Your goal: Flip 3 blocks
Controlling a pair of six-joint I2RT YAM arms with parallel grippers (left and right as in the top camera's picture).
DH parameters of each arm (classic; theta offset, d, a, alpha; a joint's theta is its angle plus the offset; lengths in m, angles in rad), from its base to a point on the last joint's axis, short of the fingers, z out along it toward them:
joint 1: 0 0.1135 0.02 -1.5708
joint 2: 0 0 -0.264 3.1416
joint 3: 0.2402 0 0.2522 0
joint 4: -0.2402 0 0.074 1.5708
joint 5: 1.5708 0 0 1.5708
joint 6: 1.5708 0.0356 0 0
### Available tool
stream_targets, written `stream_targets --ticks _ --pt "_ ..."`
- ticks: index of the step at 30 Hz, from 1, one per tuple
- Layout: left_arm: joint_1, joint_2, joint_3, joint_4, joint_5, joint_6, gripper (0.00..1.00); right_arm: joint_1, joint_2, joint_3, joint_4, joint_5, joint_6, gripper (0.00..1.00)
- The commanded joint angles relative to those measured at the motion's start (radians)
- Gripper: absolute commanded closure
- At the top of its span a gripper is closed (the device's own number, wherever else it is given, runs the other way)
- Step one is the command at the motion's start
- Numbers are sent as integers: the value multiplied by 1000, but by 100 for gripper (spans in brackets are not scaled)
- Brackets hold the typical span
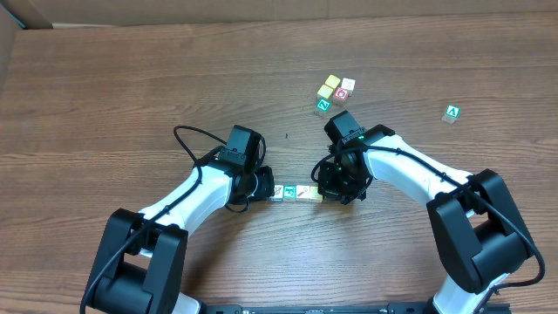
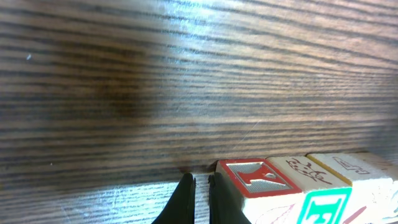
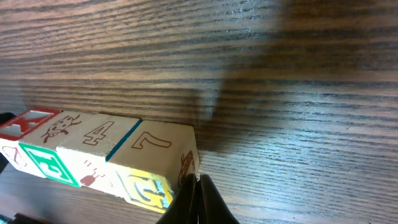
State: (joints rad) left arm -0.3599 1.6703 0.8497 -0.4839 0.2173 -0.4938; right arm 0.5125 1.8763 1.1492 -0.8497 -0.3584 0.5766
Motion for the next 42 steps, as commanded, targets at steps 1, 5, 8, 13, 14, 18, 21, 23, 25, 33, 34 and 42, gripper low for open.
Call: stream_targets --ticks 1,5,8,13,14,18,21,23,25,33,34,42 --pt "0 9 11 11 16 16 96 21 -15 22 3 -3 5 96" --pt "0 9 11 18 16 16 96 51 -15 22 4 -3 5 96" --pt "0 9 11 18 2 16 96 76 -15 22 4 -3 5 96" --pt "0 9 11 19 -26 16 96 99 -15 22 -1 -2 31 96" --pt "0 9 11 20 -30 16 96 103 -15 22 -2 -3 31 96" --pt "0 9 11 30 -57 15 96 114 -15 22 -18 -3 53 96" --pt "0 9 11 48 -64 16 96 125 -15 22 -30 -3 57 96" --pt "0 9 11 61 -64 15 96 135 -15 22 -36 -3 77 96" --pt "0 9 11 72 -64 15 96 145 -15 22 -39 -3 91 96" --pt "0 9 11 97 -72 16 96 181 -15 22 -39 -11 135 96" --pt "0 9 11 100 -72 16 96 183 -15 22 -39 -14 135 96" --pt "0 9 11 118 -94 16 96 190 -15 22 -41 -48 161 96"
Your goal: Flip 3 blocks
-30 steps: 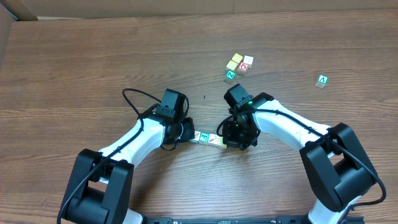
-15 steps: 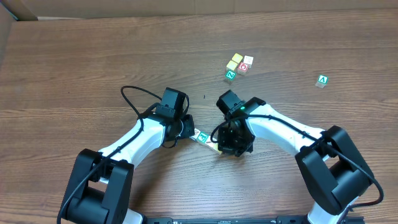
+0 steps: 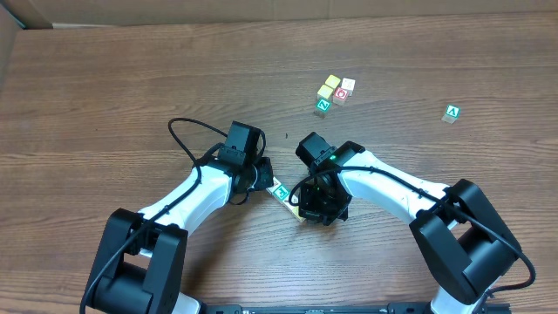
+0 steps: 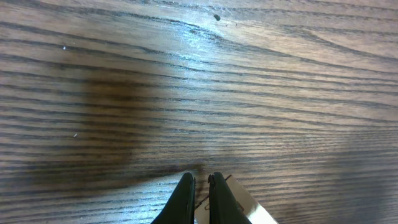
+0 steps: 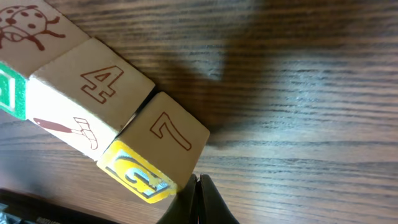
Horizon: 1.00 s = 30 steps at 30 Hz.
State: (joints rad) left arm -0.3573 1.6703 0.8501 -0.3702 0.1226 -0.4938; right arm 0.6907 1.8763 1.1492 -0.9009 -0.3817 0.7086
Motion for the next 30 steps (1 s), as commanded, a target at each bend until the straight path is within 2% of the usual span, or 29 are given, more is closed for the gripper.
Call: stream_targets --ticks 1,9,14,30 --pt "-3 9 11 6 0 16 96 14 -15 22 10 -27 29 96" --pt "-3 9 11 7 0 16 96 17 -15 22 5 -24 29 96" --pt "-3 9 11 7 0 16 96 17 -15 17 -2 -24 29 89" --pt "-2 9 11 8 -4 24 96 26 -15 0 11 -24 52 94"
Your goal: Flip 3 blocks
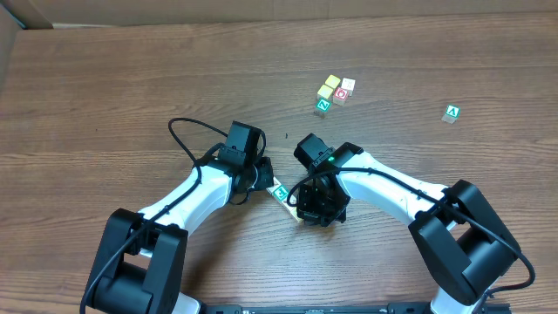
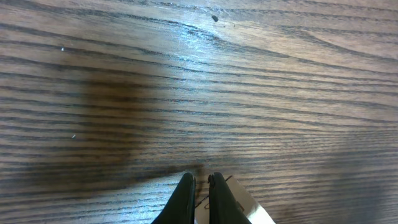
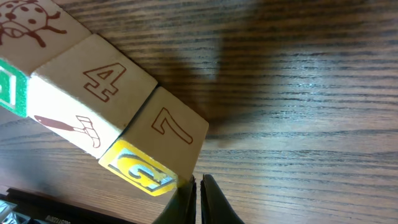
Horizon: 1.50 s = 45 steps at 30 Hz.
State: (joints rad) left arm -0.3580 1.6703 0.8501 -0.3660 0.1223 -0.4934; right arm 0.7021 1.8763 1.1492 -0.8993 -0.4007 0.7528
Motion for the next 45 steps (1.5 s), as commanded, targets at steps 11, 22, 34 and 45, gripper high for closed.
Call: stream_targets --ticks 11,22,34,45 --pt "-1 9 11 5 -32 46 96 96 -15 0 55 20 76 94" --pt "0 9 11 12 -56 50 96 135 -15 0 76 31 116 94" --pt "105 8 245 -246 -51 98 96 62 -16 113 -107 38 -16 96" --pt "334 9 421 -544 68 44 96 -78 -16 148 -88 130 -64 96"
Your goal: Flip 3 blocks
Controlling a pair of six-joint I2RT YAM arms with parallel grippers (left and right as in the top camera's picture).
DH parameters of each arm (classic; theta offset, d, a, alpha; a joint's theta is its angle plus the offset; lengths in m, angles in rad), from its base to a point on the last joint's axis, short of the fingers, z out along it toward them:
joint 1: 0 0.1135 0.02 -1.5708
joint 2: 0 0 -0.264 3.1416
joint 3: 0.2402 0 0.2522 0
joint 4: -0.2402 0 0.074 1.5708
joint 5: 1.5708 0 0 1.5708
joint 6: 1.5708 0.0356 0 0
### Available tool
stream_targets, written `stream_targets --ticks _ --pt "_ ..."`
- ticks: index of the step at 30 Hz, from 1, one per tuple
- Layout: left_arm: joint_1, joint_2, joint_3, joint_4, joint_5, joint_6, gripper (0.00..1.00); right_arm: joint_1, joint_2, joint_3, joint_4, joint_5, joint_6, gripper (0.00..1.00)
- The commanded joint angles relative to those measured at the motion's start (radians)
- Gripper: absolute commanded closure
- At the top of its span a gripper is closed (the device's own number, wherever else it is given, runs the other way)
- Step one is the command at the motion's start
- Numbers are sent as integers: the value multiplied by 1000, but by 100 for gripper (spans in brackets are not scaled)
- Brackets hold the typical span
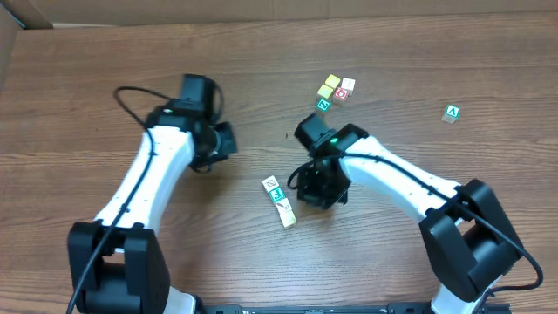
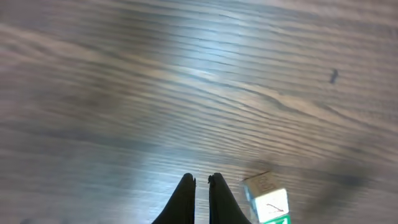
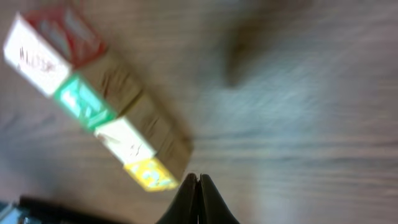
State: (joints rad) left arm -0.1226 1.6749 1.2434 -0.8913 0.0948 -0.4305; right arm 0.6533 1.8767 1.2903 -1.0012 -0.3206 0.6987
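A short row of wooden blocks (image 1: 279, 201) lies diagonally on the table, free of both grippers. The right wrist view shows it blurred (image 3: 102, 109), with red, green, white and yellow faces. My right gripper (image 1: 317, 188) is just right of the row, shut and empty (image 3: 198, 181), its tips near the yellow end block (image 3: 151, 174). My left gripper (image 1: 215, 144) is far to the upper left of the row, shut and empty (image 2: 200, 181). One end of the row (image 2: 267, 196) shows at the lower right of the left wrist view.
A cluster of several small blocks (image 1: 335, 92) sits at the back, beyond the right arm. A single green-faced block (image 1: 452, 112) lies far right. A cardboard edge (image 1: 17, 17) borders the far left corner of the wooden table (image 1: 131, 262).
My left arm has moved from the row's upper end to well up and left of it. The right gripper has backed off from the yellow end, its slight gap now shut. The row lies free.
At first the row lay level, pinched end to end between my two shut grippers. Then it stood diagonal, still between the two grippers. It stayed so with the right jaws a sliver apart. Now both grippers are off it and the row rests alone.
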Motion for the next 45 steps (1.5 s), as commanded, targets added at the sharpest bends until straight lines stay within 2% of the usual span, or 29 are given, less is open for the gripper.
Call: stream_targets --ticks 1,5,8,15,21,26,31,34,36,39,45 --pt "128 4 27 -23 124 -18 96 -34 -16 2 23 50 -5 96" --pt "219 5 27 -34 217 25 96 -18 -16 -41 40 42 37 96" --pt "212 5 26 -52 178 64 96 9 -16 -46 25 40 34 96" --pt "109 6 -8 -29 129 68 96 50 -16 -55 5 39 35 96" --pt "16 34 -64 80 132 49 96 117 -16 -87 3 5 34 96" --pt "-30 144 -48 116 261 93 96 191 -16 -88 -11 33 0 96" --pt "-33 298 153 -60 259 128 96 251 -63 -88 -43 171 12 96" --pt "-42 386 343 -233 215 137 96 294 -123 -90 3 195 12 96" --pt "-56 432 443 -313 182 137 96 341 -157 -96 54 277 54 96" --pt "-80 464 496 -336 180 136 96 436 -168 -96 77 477 169 96" --pt "-146 465 491 -319 143 130 96 599 -168 -113 68 609 229 96"
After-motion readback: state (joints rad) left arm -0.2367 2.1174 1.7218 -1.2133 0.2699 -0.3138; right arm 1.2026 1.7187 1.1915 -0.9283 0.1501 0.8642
